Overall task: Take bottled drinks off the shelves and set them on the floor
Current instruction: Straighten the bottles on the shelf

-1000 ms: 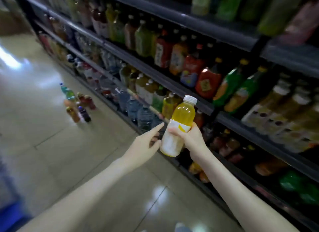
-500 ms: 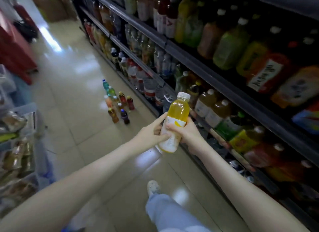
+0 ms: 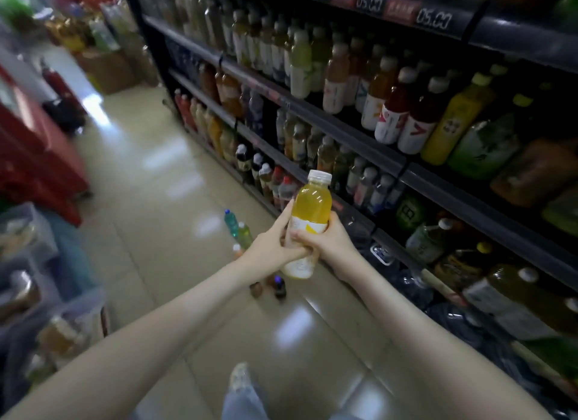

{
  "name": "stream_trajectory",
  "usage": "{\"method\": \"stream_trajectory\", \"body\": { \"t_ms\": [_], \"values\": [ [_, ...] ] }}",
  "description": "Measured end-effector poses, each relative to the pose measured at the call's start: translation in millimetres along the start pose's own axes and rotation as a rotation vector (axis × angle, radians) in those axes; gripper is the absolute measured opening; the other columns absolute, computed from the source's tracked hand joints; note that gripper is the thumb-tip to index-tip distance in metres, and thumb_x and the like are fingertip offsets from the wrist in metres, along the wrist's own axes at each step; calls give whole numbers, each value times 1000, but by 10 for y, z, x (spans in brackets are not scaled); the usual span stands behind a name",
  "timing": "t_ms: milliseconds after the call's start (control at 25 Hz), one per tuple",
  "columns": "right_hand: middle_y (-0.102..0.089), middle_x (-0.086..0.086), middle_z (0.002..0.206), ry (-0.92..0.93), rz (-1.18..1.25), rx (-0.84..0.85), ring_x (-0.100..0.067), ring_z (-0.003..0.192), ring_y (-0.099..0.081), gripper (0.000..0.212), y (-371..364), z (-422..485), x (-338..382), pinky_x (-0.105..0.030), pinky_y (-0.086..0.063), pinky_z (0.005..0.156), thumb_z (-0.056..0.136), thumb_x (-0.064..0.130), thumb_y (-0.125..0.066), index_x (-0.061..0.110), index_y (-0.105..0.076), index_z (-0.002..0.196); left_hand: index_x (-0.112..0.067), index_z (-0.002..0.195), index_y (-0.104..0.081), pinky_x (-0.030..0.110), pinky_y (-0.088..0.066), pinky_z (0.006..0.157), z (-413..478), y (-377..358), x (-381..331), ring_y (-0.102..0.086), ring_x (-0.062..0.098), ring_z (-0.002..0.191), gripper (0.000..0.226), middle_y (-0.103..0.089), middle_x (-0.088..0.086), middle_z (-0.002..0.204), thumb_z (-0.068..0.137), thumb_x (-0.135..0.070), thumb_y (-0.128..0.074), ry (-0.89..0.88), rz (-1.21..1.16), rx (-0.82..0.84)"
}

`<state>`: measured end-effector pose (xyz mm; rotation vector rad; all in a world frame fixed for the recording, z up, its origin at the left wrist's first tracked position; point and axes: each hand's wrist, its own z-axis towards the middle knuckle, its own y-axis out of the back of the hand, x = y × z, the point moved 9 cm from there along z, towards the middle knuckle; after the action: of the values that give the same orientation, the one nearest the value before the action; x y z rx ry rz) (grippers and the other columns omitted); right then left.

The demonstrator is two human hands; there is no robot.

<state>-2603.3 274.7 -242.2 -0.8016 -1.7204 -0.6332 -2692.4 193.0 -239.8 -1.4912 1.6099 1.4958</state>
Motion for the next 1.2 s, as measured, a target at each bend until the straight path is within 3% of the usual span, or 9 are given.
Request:
{"method": "stream_trajectory", "body": {
  "t_ms": [200, 320, 440, 600, 720, 800, 920, 1080, 1200],
  "values": [
    [-65, -5, 117, 69, 103, -139, -16, 103, -66, 74, -233, 780, 626, -40, -55, 90, 66, 24, -87, 20, -44, 125, -63, 139, 2, 3, -43, 75, 866, 884, -542, -58, -8, 90, 100, -61, -27, 103, 78, -32, -71, -201, 189, 92],
    [-61, 0, 121, 132, 59, -246, -13, 108, -63, 76, -99, 1214, 869, -38, -54, 91, 65, 31, -88, 29, -44, 127, -63, 139, 5, 18, -47, 86, 1379, 1060, -783, -62, 6, 96, 101, -65, -13, 115, 78, -29, -68, -321, 232, 144],
    [-64, 6, 111, 178, 56, -330, -7, 99, -64, 61, 7, 1645, 1049, -28, -55, 82, 70, 22, -85, 30, -47, 117, -59, 140, 8, 25, -49, 82, 1893, 1177, -965, -61, 8, 93, 100, -63, -10, 116, 80, -26, -65, -414, 262, 164],
    [-66, 9, 96, 265, 13, -488, -3, 87, -65, 47, 47, 2177, 1310, -24, -53, 78, 71, 5, -82, 31, -52, 97, -50, 146, 4, 26, -45, 91, 2481, 1424, -1046, -48, 9, 118, 85, -44, -5, 138, 87, -35, -56, -546, 379, 230],
    [-65, 14, 80, 364, 23, -691, 4, 77, -62, 41, 134, 2547, 1531, -11, -49, 70, 72, -2, -79, 29, -54, 83, -41, 149, -5, 34, -48, 92, 3050, 1861, -1250, -38, 20, 132, 71, -33, 4, 148, 95, -39, -50, -752, 603, 8],
    [-64, 15, 92, 420, 51, -842, 4, 87, -61, 44, 189, 2797, 1593, -6, -45, 74, 72, 2, -81, 27, -56, 98, -38, 150, -9, 39, -48, 93, 3524, 2149, -1334, -36, 29, 132, 70, -27, 12, 151, 95, -36, -51, -771, 656, -128],
    [-52, -1, 126, 410, 38, -995, -9, 117, -51, 72, 194, 3231, 1599, -2, -37, 91, 71, 15, -84, 14, -43, 130, -24, 152, -16, 56, -35, 105, 4160, 2441, -1282, -25, 43, 137, 76, -19, 26, 151, 90, -23, -59, -737, 775, -294],
    [-46, -4, 136, 409, -63, -1144, -16, 128, -44, 77, 127, 3729, 1606, -27, -34, 110, 71, 15, -84, 17, -40, 134, -15, 148, -25, 60, -24, 107, 4631, 2439, -1244, -22, 44, 139, 94, -23, 29, 150, 70, -18, -76, -886, 922, -334],
    [-47, -2, 131, 379, -116, -1231, -16, 124, -45, 74, 130, 4006, 1599, -32, -37, 107, 73, 13, -82, 13, -39, 134, -16, 144, -31, 56, -23, 108, 4752, 2269, -1272, -27, 43, 137, 87, -29, 27, 148, 70, -22, -75, -1082, 958, -260]
  ]
}}
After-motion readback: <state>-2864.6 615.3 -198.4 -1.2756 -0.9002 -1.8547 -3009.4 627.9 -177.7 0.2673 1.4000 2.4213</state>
